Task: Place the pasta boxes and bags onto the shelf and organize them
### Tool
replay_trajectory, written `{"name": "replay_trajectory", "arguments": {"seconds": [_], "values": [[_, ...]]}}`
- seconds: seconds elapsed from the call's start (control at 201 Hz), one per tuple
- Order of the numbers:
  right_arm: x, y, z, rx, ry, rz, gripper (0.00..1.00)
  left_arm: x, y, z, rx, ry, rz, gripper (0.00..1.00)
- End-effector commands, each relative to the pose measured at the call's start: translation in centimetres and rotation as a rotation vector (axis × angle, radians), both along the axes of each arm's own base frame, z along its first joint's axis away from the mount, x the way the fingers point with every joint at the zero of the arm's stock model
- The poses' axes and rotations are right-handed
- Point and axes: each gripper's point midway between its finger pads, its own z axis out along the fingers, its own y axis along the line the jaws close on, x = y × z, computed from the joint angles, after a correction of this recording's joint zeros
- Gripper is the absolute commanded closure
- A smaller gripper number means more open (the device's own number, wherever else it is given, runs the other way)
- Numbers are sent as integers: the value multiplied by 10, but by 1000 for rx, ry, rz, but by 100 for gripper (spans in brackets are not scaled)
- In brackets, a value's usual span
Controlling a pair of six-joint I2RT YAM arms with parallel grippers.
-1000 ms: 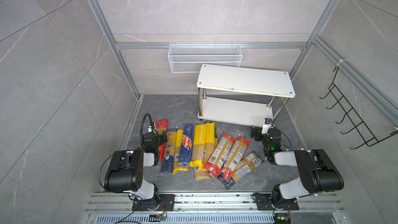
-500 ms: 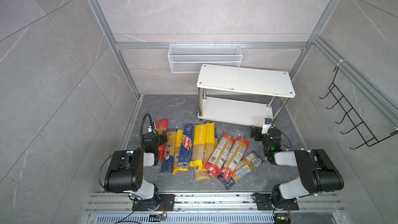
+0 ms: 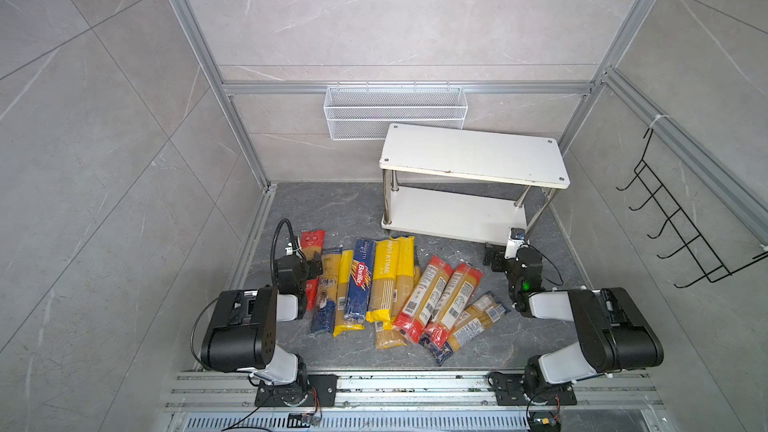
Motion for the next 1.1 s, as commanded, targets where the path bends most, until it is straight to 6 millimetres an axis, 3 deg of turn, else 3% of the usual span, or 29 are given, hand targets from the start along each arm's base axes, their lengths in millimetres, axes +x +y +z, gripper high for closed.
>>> {"name": "replay_trajectory", "arguments": {"seconds": [0.0,0.219,0.348,0.528,0.657,0.886,0.991,1.09], "values": [[0,-1,3,-10,-15,6,0,11,-3,22,-3,-73,-4,0],[0,-1,2,-11,-14,7,0,11,-2,22,-2,-73,-4,0],[4,-2,13,-23,10,-8,0,13,-6,30,7,-48,-25,0],[3,-9,26,-59,132,-68,0,12,-16,59,74,-39,-27,0],[-2,-17,46,-9,197,-170,0,9,-20,90,121,-84,26,0],[-27,-12,58,106,372,-302,0,-2,-28,132,51,-87,57,0],[-46,-4,63,150,471,-373,0,-11,-49,148,66,-99,7,0],[-68,19,70,121,502,-383,0,-20,-77,159,64,-91,-68,0]]}}
